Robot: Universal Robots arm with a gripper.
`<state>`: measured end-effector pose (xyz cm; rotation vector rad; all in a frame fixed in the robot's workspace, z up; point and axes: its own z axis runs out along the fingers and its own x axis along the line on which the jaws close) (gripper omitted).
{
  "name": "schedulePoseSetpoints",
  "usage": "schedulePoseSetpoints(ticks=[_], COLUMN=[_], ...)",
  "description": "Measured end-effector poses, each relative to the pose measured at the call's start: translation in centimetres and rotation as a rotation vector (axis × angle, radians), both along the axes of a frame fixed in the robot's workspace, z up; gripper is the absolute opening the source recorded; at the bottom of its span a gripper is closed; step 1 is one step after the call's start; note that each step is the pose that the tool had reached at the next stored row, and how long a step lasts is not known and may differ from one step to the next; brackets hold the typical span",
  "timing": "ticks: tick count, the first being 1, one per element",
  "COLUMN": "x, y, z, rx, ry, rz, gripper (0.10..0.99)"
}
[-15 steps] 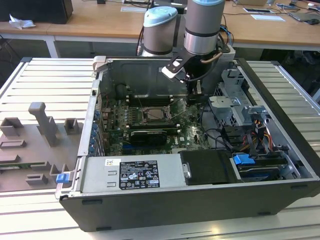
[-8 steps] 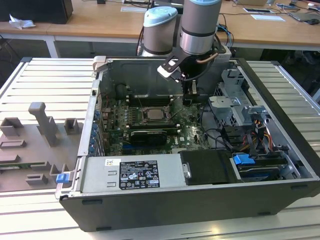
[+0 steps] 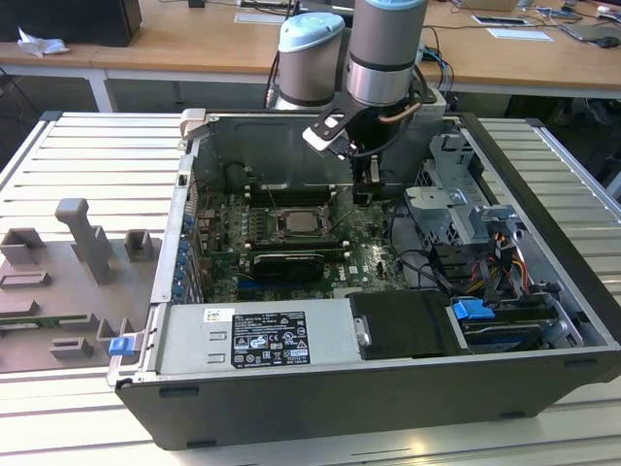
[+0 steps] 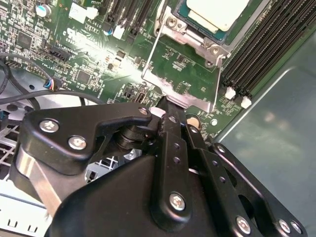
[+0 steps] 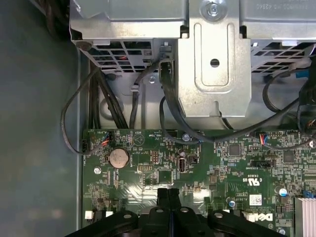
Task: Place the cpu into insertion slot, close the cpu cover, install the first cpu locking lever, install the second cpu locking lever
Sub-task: 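Close the cpu cover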
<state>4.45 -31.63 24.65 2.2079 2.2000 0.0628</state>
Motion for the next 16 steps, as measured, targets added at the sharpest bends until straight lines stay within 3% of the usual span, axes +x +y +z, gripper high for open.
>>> schedulePoseSetpoints(ticks=[9, 16], x=[-1.3, -3.03], y=[0.0, 0.0], z=[0.0, 0.0], rx=[0.0, 0.0], ry=[-0.0003, -0.0007], rz=[0.0, 0.0], gripper=[0.106, 0.106])
